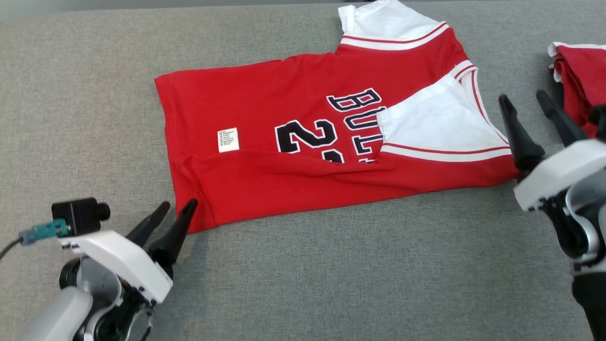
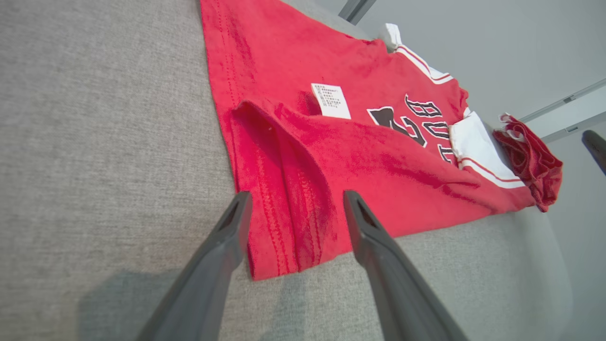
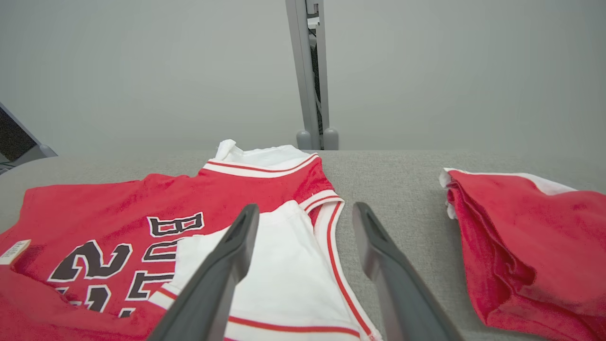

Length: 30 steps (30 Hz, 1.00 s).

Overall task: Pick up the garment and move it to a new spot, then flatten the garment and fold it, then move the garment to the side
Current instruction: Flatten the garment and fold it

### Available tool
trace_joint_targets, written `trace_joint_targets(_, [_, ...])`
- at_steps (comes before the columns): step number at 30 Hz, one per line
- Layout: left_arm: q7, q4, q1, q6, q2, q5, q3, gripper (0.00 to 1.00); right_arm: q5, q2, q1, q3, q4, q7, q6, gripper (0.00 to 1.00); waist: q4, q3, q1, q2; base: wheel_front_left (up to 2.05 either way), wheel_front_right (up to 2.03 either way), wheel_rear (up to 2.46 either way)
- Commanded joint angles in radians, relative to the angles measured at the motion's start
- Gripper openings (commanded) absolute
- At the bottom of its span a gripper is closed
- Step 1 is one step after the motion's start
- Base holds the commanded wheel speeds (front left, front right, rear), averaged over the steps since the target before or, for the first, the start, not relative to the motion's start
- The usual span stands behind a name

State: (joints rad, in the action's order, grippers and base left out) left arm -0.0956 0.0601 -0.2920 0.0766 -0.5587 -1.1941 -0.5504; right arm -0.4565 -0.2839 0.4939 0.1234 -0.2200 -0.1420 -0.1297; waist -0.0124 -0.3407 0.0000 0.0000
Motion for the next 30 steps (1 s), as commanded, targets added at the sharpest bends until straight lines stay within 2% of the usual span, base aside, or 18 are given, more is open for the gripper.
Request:
trace_joint_targets(1, [0.012,-0.014,0.014,0.007,-0.008,0.005,0.002,1.00,0.006,-0.019,-0.027,0.001,0.018,-0.008,-0.002,1.00,0.005,0.007,0.0000,0.0000,0.00,0.00,0.00])
trace_joint_targets(4, [0.045,-0.060,0.081,0.040,-0.021,0.036,-0.010,1.00,0.062,-0.101,-0.128,0.013,0.102,-0.064,-0.002,1.00,0.013,0.008,0.0000,0.0000,0.00,0.00,0.00])
trace_joint_targets(10, [0.054,-0.083,0.067,0.082,-0.024,0.101,-0.039,1.00,0.139,-0.152,-0.194,-0.011,0.167,-0.149,-0.002,1.00,0.018,-0.023,0.0000,0.0000,0.00,0.00,0.00])
trace_joint_targets(17, [0.033,-0.063,0.008,0.102,-0.001,0.159,-0.082,1.00,0.196,-0.141,-0.181,-0.017,0.156,-0.216,-0.002,1.00,0.005,-0.054,0.0000,0.0000,0.00,0.00,0.00])
trace_joint_targets(25, [0.022,-0.009,-0.010,0.090,0.019,0.170,-0.109,1.00,0.215,-0.128,-0.156,-0.009,0.121,-0.239,-0.001,1.00,-0.002,-0.077,0.0000,0.0000,0.00,0.00,0.00])
trace_joint_targets(26, [0.022,-0.003,-0.011,0.087,0.020,0.171,-0.112,0.95,0.215,-0.126,-0.156,-0.007,0.117,-0.245,-0.001,1.00,-0.003,-0.080,0.0000,0.0000,0.00,0.00,0.00])
trace_joint_targets(27, [0.023,0.003,-0.011,0.085,0.021,0.172,-0.114,0.66,0.216,-0.125,-0.154,-0.007,0.114,-0.244,-0.001,1.00,-0.004,-0.082,0.0000,0.0000,0.00,0.00,0.00])
trace_joint_targets(28, [0.024,0.007,-0.012,0.081,0.022,0.173,-0.115,0.47,0.215,-0.124,-0.153,-0.007,0.109,-0.245,-0.001,1.00,-0.005,-0.084,0.0000,0.0000,0.00,0.00,0.00])
trace_joint_targets(30, [0.022,0.014,-0.012,0.076,0.025,0.172,-0.119,0.35,0.210,-0.122,-0.153,-0.002,0.100,-0.252,-0.001,1.00,-0.007,-0.086,0.0000,0.0000,0.00,0.00,0.00])
